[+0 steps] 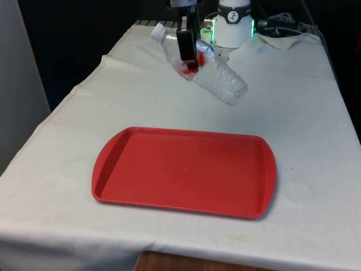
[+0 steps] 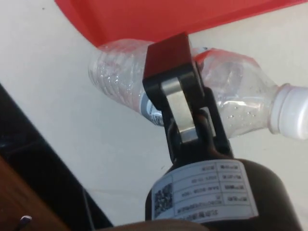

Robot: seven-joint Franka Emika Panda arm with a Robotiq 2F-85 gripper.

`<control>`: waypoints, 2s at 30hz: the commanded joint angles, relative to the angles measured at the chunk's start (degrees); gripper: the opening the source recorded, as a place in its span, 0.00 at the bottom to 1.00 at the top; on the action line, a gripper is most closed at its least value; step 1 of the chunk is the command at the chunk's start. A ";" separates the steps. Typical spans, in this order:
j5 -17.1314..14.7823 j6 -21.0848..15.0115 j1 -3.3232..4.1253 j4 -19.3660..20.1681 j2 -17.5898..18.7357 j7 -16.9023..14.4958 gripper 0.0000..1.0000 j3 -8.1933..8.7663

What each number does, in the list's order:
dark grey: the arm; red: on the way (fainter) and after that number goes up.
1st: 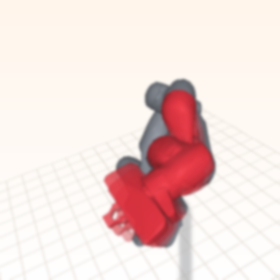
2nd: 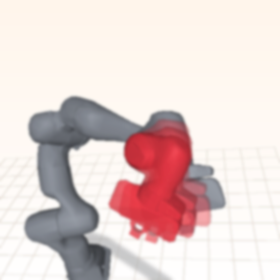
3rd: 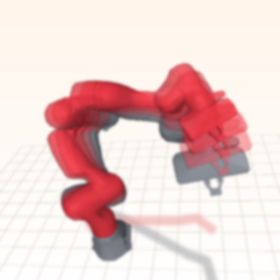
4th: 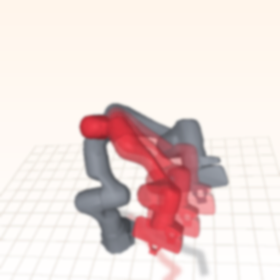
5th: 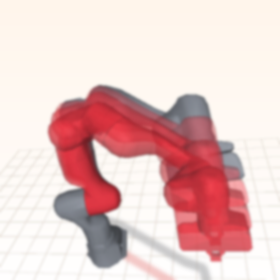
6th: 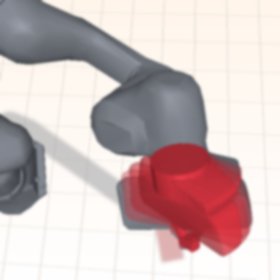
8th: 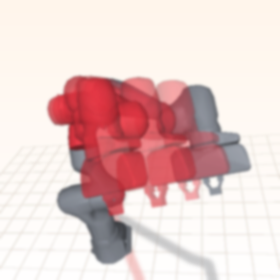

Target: Place the bottle upright on the tray.

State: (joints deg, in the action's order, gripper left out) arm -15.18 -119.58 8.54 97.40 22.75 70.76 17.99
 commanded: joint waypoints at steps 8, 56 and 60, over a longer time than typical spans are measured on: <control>3.27 0.00 0.00 -2.64 1.83 2.64 0.00 0.00; 23.89 1.03 0.40 -14.32 10.37 19.31 0.00 0.34; 24.98 1.20 0.17 -14.61 10.54 19.77 0.00 -0.06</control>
State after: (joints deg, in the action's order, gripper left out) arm 9.80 -118.37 8.71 82.79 33.29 90.53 17.93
